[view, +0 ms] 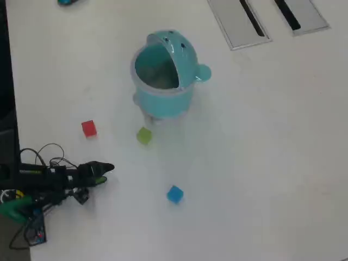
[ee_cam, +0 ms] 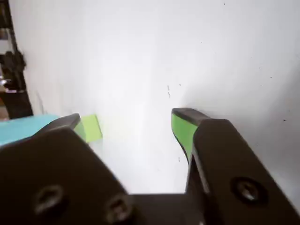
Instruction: Grasp RGB lego blocks and put them in the bin one by one.
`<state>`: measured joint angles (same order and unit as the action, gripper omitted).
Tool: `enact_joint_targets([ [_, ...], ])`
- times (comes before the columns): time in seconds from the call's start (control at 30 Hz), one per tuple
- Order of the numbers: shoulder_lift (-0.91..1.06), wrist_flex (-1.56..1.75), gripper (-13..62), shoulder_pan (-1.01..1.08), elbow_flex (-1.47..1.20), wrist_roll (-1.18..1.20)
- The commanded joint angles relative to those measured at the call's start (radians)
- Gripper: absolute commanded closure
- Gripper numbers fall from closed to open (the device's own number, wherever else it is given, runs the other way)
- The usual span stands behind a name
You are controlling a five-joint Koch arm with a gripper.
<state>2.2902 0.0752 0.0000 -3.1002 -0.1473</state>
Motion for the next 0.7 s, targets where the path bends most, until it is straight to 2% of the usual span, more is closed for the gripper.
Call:
enact_joint_targets([
  [0.0, 0.064, 0.040, 14.9, -0.002, -0.071, -0.012],
  [0.67, 0.064, 0.495, 15.6, -0.054, -0.060, -0.064],
])
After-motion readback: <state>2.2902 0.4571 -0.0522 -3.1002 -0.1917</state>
